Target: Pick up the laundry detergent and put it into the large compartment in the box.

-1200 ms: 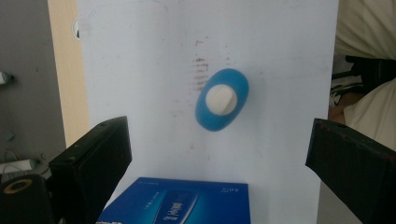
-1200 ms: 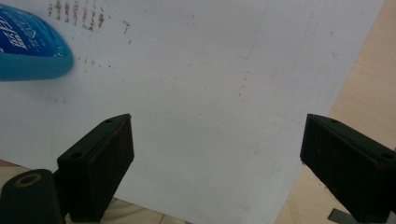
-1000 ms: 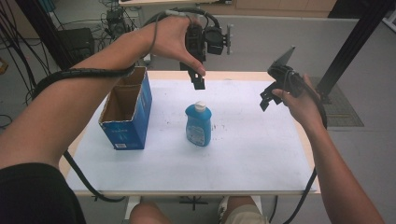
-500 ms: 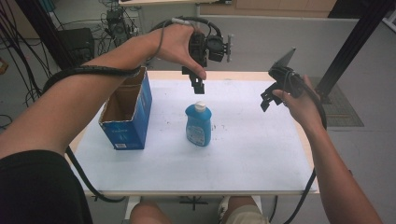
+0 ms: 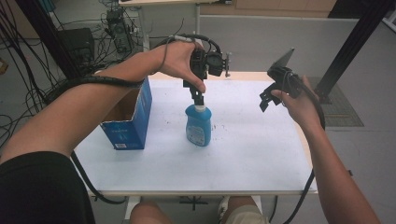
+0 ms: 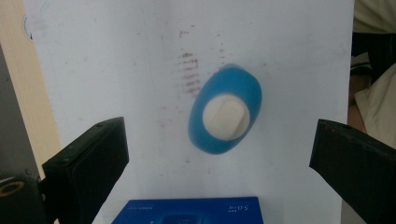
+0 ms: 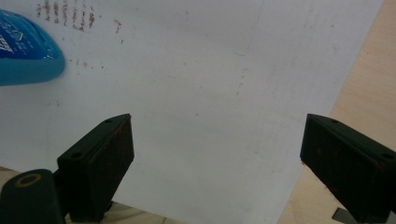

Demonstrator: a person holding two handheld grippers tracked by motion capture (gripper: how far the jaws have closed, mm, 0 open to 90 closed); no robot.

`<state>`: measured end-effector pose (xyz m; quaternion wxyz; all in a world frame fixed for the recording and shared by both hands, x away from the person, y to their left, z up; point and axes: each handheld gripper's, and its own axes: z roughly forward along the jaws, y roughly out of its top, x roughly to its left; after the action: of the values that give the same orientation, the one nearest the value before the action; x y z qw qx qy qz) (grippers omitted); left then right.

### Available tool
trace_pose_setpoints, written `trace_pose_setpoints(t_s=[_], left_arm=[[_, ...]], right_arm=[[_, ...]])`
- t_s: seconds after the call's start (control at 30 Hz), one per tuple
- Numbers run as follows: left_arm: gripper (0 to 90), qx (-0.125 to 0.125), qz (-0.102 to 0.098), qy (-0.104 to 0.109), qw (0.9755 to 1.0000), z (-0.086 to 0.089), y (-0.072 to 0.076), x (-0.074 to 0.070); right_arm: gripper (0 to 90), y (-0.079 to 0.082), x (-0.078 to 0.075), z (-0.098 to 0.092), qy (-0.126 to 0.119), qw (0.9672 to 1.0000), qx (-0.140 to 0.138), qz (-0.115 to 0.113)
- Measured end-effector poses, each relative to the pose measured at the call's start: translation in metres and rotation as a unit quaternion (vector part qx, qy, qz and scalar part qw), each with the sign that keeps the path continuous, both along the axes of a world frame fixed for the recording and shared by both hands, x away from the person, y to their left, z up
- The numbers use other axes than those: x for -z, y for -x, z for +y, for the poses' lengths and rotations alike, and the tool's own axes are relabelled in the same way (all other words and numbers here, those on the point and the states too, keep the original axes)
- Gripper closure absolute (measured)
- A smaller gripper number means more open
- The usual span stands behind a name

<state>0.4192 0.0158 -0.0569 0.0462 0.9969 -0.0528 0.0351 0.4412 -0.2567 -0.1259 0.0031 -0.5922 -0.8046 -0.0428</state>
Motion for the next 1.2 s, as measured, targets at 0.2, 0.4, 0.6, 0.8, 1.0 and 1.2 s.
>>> trace_pose_setpoints(t_s=[0.2,0.4,0.6,0.8,1.0,1.2], left_arm=[[4.8,0.005,-0.001,-0.003,1.0,0.0,0.002,0.009],[4.7,0.01,0.004,-0.002,0.9999,-0.002,0.002,0.018],[4.8,0.015,0.01,-0.004,0.9998,-0.004,0.001,0.034],[4.8,0.018,0.015,-0.006,0.9997,-0.005,-0.001,0.046],[4.7,0.019,0.015,-0.005,0.9997,-0.004,-0.002,0.053],[4.6,0.017,0.024,-0.009,0.9995,-0.005,-0.003,0.062]], right_arm=[[9.4,0.0,0.002,0.0,0.001,1.0,0.0,0.001],[9.4,-0.001,0.003,0.001,0.001,1.0,0.0,0.002],[9.4,0.0,0.004,0.0,0.0,1.0,0.0,0.001],[9.4,-0.001,0.006,-0.002,0.0,1.0,0.004,0.005],[9.4,-0.002,0.01,-0.002,-0.002,1.0,0.004,0.008],[9.4,-0.002,0.011,-0.002,-0.002,1.0,0.003,0.008]])
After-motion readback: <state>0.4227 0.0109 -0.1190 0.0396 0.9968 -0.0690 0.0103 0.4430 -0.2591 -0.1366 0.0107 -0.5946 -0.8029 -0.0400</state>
